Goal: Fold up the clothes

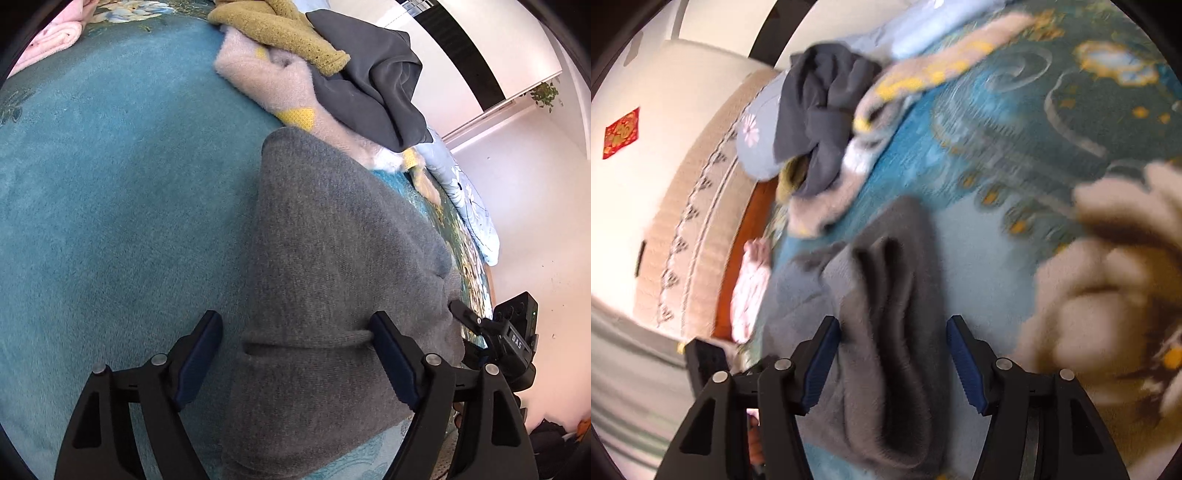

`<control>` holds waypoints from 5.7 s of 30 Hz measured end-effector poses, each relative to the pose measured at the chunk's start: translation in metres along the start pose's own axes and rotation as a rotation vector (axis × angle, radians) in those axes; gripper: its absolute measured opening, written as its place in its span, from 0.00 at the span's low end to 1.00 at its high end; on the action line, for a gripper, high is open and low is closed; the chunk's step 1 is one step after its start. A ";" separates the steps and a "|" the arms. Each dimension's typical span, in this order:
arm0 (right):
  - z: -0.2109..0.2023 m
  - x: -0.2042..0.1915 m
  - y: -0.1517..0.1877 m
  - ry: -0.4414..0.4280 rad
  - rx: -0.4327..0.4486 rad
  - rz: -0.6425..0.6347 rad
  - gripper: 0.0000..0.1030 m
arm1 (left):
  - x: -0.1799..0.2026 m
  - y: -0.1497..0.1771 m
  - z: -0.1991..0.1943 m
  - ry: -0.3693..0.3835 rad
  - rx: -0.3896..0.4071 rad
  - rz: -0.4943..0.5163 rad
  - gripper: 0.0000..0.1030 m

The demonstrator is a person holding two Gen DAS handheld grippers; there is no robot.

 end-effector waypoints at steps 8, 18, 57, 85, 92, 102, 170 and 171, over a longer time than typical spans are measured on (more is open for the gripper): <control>-0.001 0.002 0.005 -0.031 -0.015 0.034 0.60 | 0.003 0.000 -0.003 0.040 0.027 -0.015 0.79; 0.003 -0.008 0.011 -0.033 -0.014 -0.036 0.40 | 0.004 -0.003 -0.007 0.004 0.045 0.037 0.58; 0.179 -0.320 0.020 -0.221 -0.157 -0.366 0.26 | -0.175 -0.120 -0.246 -0.053 0.480 0.135 0.30; 0.457 -0.531 0.005 -0.245 -0.302 -0.569 0.26 | -0.396 -0.268 -0.346 -0.326 0.671 -0.046 0.29; 0.513 -0.478 0.000 -0.151 -0.326 -0.477 0.25 | -0.434 -0.262 -0.304 -0.337 0.579 -0.134 0.32; 0.510 -0.466 -0.001 -0.126 -0.331 -0.459 0.29 | -0.439 -0.251 -0.302 -0.309 0.553 -0.221 0.43; 0.450 -0.353 0.088 0.022 -0.007 -0.713 0.47 | -0.353 -0.123 -0.270 -0.741 0.575 -0.326 0.50; 0.452 -0.353 0.090 0.034 -0.016 -0.725 0.47 | -0.353 -0.123 -0.271 -0.748 0.577 -0.328 0.51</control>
Point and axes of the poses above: each gripper's, at about its wrist camera, not at the fingertips, and z roughly the way its jaws point, x to its right, y to its underside, the point moved 9 cm from there along z, roughly the way its jaws point, and after that the axes turned 3 degrees about z, right-handed, at the moved point
